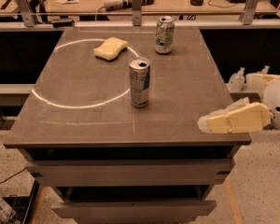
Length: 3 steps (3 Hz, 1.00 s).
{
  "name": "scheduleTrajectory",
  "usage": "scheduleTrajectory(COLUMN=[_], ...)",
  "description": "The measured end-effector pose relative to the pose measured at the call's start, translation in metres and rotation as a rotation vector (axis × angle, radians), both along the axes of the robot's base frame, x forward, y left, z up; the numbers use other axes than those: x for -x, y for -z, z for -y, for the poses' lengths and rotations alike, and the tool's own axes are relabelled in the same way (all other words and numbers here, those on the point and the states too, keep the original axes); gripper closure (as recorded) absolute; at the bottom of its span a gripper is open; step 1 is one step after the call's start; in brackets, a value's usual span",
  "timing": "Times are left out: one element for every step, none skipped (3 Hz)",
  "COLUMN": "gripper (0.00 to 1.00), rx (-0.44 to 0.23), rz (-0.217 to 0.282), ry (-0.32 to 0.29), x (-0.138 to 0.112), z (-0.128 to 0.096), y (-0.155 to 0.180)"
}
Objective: Move redbull can near 7up can
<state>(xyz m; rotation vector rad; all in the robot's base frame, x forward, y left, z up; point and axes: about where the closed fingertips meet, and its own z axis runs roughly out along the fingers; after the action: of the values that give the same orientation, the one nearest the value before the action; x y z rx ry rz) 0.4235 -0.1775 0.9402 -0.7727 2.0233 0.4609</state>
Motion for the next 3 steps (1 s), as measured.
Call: scheduleTrajectory(gripper=[0.00, 0.00, 0.00], rx=[-0.088, -0.086, -0.072], rz=[0.087, 0.086, 0.101], ry=[0.000, 0.001, 0.016], x=[-0.0030, -0.0028, -0.0010], z=[-0.0213, -0.0212, -0.0245], y=[-0.0045, -0.0044, -0.0023])
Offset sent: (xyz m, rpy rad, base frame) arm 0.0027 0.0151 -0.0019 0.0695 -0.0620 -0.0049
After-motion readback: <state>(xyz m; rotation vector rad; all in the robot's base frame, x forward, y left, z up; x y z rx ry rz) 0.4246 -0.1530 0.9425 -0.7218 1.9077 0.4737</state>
